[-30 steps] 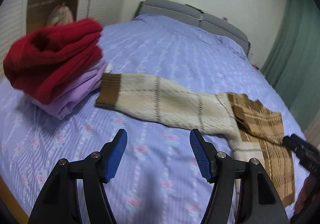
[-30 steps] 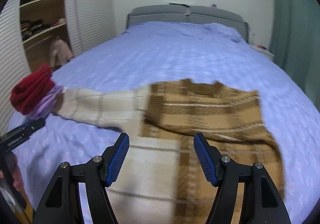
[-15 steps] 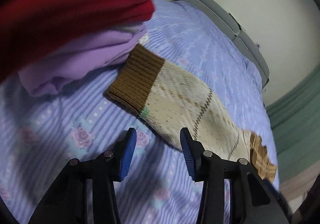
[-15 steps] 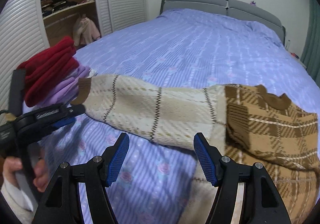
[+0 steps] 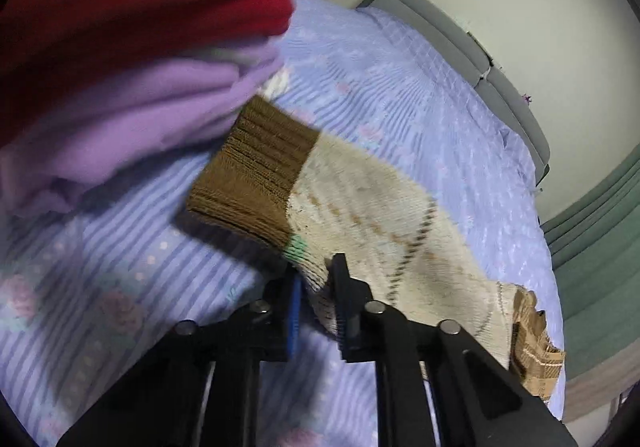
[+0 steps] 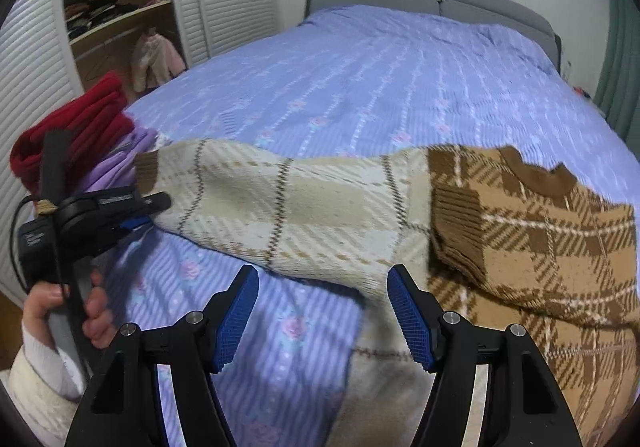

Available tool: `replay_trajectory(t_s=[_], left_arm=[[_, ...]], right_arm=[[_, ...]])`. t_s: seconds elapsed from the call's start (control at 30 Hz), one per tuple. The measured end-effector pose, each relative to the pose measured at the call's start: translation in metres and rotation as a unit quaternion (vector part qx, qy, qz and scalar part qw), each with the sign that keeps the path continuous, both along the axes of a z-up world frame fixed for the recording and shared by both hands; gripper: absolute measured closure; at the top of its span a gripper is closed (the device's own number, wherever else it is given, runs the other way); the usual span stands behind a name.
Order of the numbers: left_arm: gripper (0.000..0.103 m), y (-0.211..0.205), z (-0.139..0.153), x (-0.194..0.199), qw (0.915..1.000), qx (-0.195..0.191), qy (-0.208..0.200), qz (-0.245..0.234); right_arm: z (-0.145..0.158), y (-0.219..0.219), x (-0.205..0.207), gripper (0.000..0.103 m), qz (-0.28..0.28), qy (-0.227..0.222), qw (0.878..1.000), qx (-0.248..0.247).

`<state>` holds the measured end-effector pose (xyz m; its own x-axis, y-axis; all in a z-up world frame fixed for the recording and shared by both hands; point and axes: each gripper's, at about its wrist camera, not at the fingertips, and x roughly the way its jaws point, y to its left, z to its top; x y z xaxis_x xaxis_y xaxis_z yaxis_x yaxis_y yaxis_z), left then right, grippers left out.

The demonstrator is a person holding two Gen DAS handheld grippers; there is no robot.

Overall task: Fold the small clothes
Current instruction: 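Grasp the cream sleeve cuff with the left tool and lift it, then fold the cream sleeve across the sweater body and release it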

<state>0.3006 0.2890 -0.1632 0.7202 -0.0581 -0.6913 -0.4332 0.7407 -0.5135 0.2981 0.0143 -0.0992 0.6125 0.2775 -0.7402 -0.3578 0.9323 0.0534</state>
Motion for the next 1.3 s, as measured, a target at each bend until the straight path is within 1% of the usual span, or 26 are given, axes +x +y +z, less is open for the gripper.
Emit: replay_trajectory(t_s=[0.1, 0.17, 0.23, 0.3, 0.37, 0.47, 0.5, 0.6, 0.7, 0.73, 0.87, 0.97, 1.03, 1.07, 1.13, 1.3], left_arm=[[0.09, -0.017, 0.034, -0.015, 0.9986, 0.044, -0.028, -0.002], [0.09, -0.033, 0.061, -0.025, 0.9951, 0.087, -0.047, -0.005], [0.09, -0.051, 0.09, -0.031, 0.9896, 0.126, -0.066, -0.016], [0.09, -0.067, 0.117, -0.031, 0.9838, 0.152, -0.089, -0.035], [0.09, -0.082, 0.139, -0.025, 0.9796, 0.166, -0.101, -0.052], [0.09, -0.112, 0.169, -0.014, 0.9684, 0.199, -0.123, -0.088], [0.09, -0.128, 0.179, -0.009, 0.9612, 0.218, -0.132, -0.105], [0.09, -0.17, 0.199, 0.004, 0.9447, 0.253, -0.149, -0.146], [0.09, -0.215, 0.213, 0.017, 0.9317, 0.27, -0.157, -0.186], [0.09, -0.23, 0.217, 0.022, 0.929, 0.269, -0.159, -0.199], [0.09, -0.288, 0.218, 0.044, 0.9224, 0.258, -0.155, -0.243], [0.091, -0.331, 0.208, 0.059, 0.9167, 0.25, -0.142, -0.278], [0.091, -0.36, 0.197, 0.069, 0.9111, 0.252, -0.13, -0.299], [0.091, -0.377, 0.188, 0.075, 0.9073, 0.253, -0.123, -0.313], [0.091, -0.403, 0.172, 0.081, 0.9024, 0.253, -0.105, -0.332], [0.091, -0.465, 0.117, 0.092, 0.8858, 0.259, -0.053, -0.381]], right_arm=[[0.003, -0.016, -0.001, 0.036, -0.016, 0.003, 1.0, 0.007], [0.007, -0.03, -0.003, 0.036, -0.027, 0.002, 1.0, 0.009], [0.013, -0.047, -0.006, 0.036, -0.042, -0.001, 0.999, 0.013], [0.019, -0.064, -0.01, 0.036, -0.056, -0.004, 0.998, 0.019], [0.026, -0.085, -0.014, 0.036, -0.077, -0.007, 0.997, 0.026], [0.038, -0.115, -0.023, 0.036, -0.102, -0.017, 0.994, 0.033], [0.041, -0.123, -0.026, 0.036, -0.109, -0.021, 0.993, 0.034], [0.051, -0.154, -0.034, 0.036, -0.135, -0.03, 0.99, 0.038], [0.06, -0.186, -0.041, 0.036, -0.158, -0.041, 0.986, 0.042], [0.062, -0.198, -0.044, 0.036, -0.168, -0.045, 0.984, 0.044], [0.062, -0.239, -0.051, 0.036, -0.201, -0.049, 0.977, 0.056], [0.058, -0.272, -0.056, 0.036, -0.226, -0.047, 0.971, 0.06], [0.054, -0.291, -0.061, 0.036, -0.241, -0.045, 0.968, 0.06], [0.051, -0.3, -0.062, 0.036, -0.249, -0.044, 0.966, 0.06], [0.046, -0.317, -0.065, 0.036, -0.261, -0.037, 0.963, 0.058], [0.03, -0.354, -0.07, 0.036, -0.29, -0.024, 0.955, 0.059]])
